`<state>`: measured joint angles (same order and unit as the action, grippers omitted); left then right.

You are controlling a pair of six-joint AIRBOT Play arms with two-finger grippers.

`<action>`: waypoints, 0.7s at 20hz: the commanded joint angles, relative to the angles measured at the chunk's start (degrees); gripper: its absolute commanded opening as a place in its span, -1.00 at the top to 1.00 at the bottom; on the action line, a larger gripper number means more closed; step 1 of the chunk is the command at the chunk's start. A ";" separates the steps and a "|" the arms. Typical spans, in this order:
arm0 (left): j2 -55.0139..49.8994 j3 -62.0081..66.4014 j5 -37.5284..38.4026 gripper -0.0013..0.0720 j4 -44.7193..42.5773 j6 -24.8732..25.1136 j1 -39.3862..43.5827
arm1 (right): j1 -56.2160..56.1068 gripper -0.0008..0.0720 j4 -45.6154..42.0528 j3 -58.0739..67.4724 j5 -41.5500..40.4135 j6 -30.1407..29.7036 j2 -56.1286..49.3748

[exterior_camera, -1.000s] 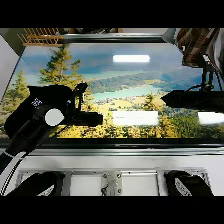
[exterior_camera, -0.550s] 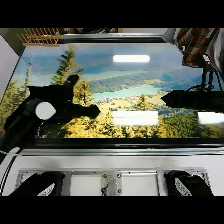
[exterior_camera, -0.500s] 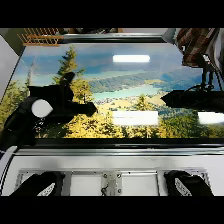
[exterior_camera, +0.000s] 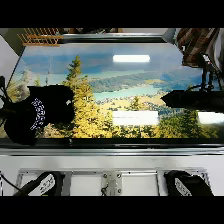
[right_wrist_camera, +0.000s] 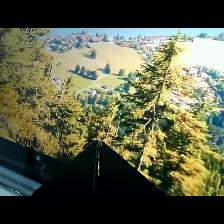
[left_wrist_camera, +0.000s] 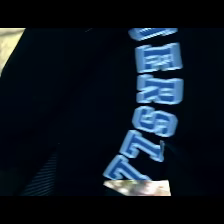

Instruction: Fold the clothes and pants, and hang the long-sleeved shirts on hangers.

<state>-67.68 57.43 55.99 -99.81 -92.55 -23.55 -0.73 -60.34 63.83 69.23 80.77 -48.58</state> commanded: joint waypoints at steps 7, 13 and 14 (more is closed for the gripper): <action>-14.38 -2.29 -6.51 -0.98 -2.69 0.15 -6.80 | -0.07 0.94 0.02 -0.02 0.00 0.00 -0.02; -10.91 -2.19 -4.59 0.95 -0.63 -0.87 -5.66 | -0.07 0.94 0.02 -0.02 0.00 0.00 -0.02; -8.13 -2.19 -5.07 0.95 0.61 -0.83 -4.11 | -0.07 0.94 0.02 -0.02 0.00 0.00 -0.02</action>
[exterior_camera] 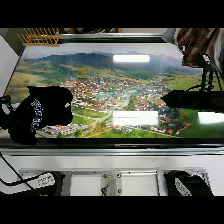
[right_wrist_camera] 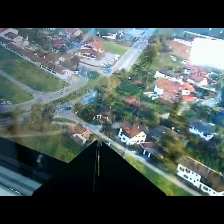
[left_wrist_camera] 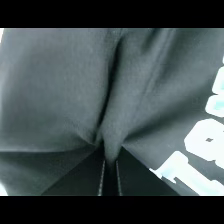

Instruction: Fold the clothes and pants, and hang the long-sleeved shirts on hangers.

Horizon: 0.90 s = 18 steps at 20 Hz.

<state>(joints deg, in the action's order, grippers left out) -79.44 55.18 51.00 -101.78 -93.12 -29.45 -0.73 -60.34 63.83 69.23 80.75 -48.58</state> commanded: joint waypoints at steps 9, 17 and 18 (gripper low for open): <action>23.39 0.07 -1.27 0.95 16.50 0.09 41.13 | -0.07 0.94 6.03 0.00 -1.05 -1.66 0.00; 10.62 8.39 0.07 0.19 18.73 -1.22 72.63 | 6.43 0.95 -3.54 2.01 -5.77 -2.32 0.13; 9.18 10.88 2.45 -0.86 18.86 -1.60 71.45 | 6.43 0.95 -3.56 2.01 -5.79 -2.32 0.11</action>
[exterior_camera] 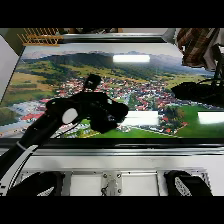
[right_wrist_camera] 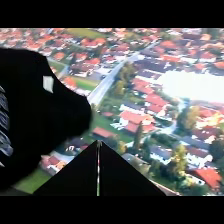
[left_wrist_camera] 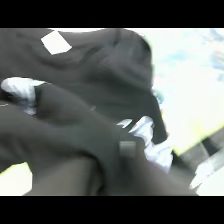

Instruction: Fold the clothes and pants, and hang the long-sleeved shirts on hangers.

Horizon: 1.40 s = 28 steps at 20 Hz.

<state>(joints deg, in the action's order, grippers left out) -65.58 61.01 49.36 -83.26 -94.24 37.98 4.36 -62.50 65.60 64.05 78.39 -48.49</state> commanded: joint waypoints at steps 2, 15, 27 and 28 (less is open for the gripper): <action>-5.40 8.31 8.22 -0.98 0.46 -4.79 -2.08 | 1.27 0.95 -1.38 0.24 -0.61 0.02 0.02; -15.32 -9.11 -4.46 -0.79 21.64 -3.87 -46.84 | 1.27 0.95 -0.83 0.00 -0.59 0.07 -1.20; -29.73 4.09 -3.91 0.96 24.52 -3.26 -39.82 | 1.29 0.94 0.28 -0.59 -0.20 4.02 -6.54; -29.70 5.42 -3.58 0.95 24.46 -3.13 -39.82 | 1.29 0.94 -0.55 -1.42 -0.22 5.55 -8.02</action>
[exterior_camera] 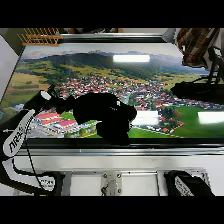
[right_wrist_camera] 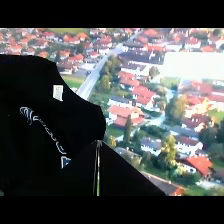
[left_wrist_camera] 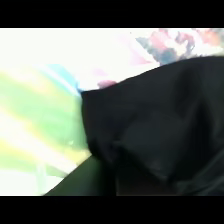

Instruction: Fold the clothes and pants, and hang the long-sleeved shirts on hangers.

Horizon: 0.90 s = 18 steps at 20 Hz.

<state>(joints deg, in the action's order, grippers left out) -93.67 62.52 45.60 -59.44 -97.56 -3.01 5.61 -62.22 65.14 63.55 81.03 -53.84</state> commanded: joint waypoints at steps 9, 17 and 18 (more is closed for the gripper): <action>2.03 11.63 5.01 0.95 0.55 6.95 0.04 | -2.91 -0.62 16.13 -6.21 -5.86 1.22 -34.40; 1.92 11.61 5.42 0.95 0.55 6.95 0.02 | -11.91 -0.62 23.69 -6.16 -13.68 -1.70 -40.24; 1.92 11.61 5.40 0.95 0.55 6.95 0.02 | -12.24 -0.61 23.69 -6.16 -14.08 -1.77 -40.22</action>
<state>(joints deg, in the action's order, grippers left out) -91.79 74.04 51.05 -58.92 -90.72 -2.94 -4.58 -39.94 59.02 52.21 80.29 -93.01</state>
